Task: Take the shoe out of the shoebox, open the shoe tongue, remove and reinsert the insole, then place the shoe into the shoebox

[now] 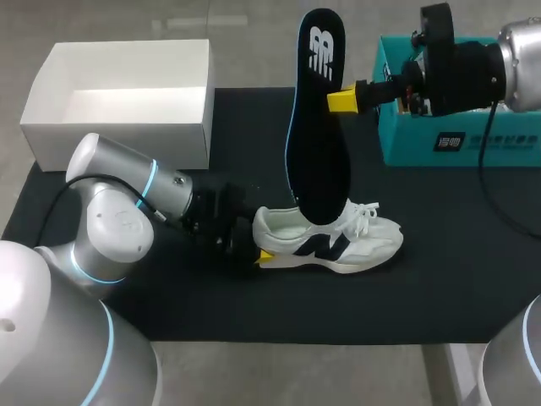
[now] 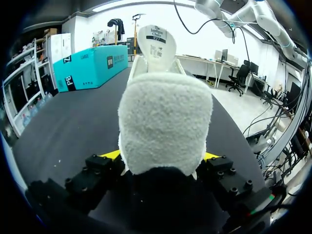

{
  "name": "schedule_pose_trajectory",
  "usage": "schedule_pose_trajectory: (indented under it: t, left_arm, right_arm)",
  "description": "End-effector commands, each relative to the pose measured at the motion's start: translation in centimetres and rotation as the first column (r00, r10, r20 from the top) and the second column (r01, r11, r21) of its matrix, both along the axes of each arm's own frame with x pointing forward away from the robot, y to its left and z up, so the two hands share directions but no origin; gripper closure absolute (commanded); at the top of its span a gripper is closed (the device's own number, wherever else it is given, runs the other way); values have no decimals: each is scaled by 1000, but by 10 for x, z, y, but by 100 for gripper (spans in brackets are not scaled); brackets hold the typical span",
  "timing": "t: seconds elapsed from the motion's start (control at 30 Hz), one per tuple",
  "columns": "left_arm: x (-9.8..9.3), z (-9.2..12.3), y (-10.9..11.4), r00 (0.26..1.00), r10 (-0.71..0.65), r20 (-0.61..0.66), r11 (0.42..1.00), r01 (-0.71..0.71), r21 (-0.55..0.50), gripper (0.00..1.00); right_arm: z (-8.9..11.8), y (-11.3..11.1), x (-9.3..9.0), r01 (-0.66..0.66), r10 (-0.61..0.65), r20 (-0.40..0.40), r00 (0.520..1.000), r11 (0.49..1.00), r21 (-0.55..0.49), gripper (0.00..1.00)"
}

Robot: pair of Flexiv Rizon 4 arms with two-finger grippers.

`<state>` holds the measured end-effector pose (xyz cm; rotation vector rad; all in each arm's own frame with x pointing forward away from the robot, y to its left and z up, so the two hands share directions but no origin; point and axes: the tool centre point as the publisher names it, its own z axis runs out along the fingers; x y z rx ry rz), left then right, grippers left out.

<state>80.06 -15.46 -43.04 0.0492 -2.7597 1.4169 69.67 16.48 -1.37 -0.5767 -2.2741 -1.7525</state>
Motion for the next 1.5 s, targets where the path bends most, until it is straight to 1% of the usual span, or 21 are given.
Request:
schedule_pose_trajectory:
  t: [0.03, 0.13, 0.33, 0.53, 0.6, 0.73, 0.83, 0.87, 1.5]
  left_arm:
    - [0, -1, 0, 1000, 0, 0, 1000, 0, 1, 100]
    - [0, -1, 0, 1000, 0, 0, 1000, 0, 1, 100]
    - [0, -1, 0, 1000, 0, 0, 1000, 0, 1, 100]
    - [0, -1, 0, 1000, 0, 0, 1000, 0, 1, 100]
    - [0, -1, 0, 1000, 0, 0, 1000, 0, 1, 100]
    - [0, -1, 0, 1000, 0, 0, 1000, 0, 1, 100]
    - [0, -1, 0, 1000, 0, 0, 1000, 0, 1, 100]
    - [0, -1, 0, 1000, 0, 0, 1000, 0, 1, 100]
    - [0, -1, 0, 1000, 0, 0, 1000, 0, 1, 100]
  right_arm:
    - [9, -6, -24, 65, -65, -9, 998, 998, -22, 100]
    - [15, -6, -37, 85, -87, -35, 996, 995, -58, 100]
    - [23, -11, -57, 136, -142, -59, 988, 986, -96, 100]
    - [27, -20, -71, 175, -185, -81, 979, 978, -118, 100]
    - [26, -21, -72, 187, -196, -82, 977, 977, -107, 100]
    - [26, -15, -70, 181, -190, -96, 977, 978, -100, 100]
    - [26, -14, -70, 192, -203, -102, 974, 975, -110, 100]
    - [26, -14, -70, 211, -223, -94, 970, 969, -129, 100]
    - [26, -14, -70, 211, -223, -94, 970, 969, -129, 100]
